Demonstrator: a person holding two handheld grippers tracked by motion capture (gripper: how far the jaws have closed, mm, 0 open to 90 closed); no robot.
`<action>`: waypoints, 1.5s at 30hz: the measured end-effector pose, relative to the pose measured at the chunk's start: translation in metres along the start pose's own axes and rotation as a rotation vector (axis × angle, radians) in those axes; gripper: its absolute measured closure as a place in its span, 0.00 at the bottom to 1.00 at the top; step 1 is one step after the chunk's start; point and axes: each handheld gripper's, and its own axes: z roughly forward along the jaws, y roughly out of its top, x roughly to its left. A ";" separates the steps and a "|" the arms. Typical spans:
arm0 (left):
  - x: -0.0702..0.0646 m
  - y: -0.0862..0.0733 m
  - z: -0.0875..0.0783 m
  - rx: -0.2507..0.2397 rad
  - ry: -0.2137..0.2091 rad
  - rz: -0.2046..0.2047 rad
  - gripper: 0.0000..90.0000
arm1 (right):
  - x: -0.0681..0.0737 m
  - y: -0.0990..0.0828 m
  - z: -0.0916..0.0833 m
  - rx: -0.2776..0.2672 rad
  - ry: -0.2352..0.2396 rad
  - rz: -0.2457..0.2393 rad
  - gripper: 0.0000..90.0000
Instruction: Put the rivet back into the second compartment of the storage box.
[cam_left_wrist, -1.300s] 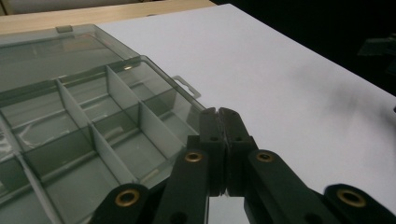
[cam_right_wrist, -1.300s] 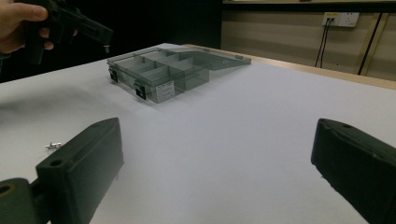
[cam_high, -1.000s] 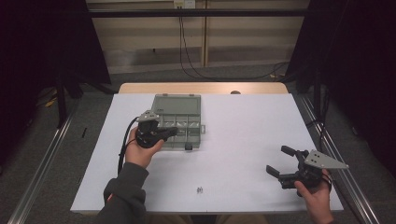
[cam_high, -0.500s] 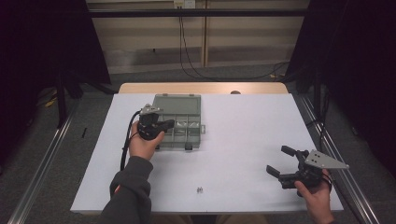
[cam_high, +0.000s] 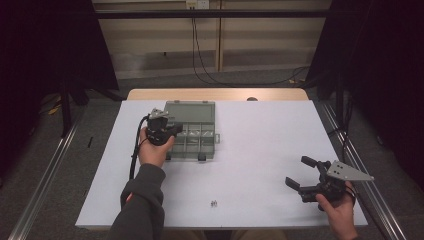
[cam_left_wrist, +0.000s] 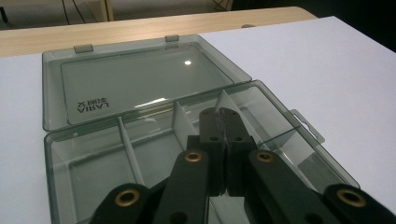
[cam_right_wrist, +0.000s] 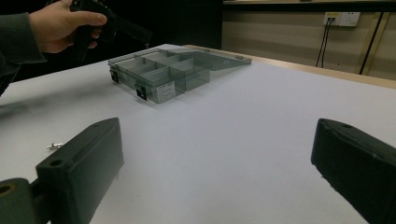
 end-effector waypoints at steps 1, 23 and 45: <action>0.000 0.001 0.000 0.002 0.005 0.002 0.99 | 0.000 0.000 0.000 0.000 0.000 -0.001 0.02; 0.007 -0.002 0.019 0.023 0.065 -0.022 0.99 | 0.000 0.000 -0.001 -0.003 0.002 0.003 0.02; 0.000 -0.005 0.000 -0.030 -0.075 -0.032 0.55 | 0.000 0.000 -0.002 -0.002 0.004 0.005 0.02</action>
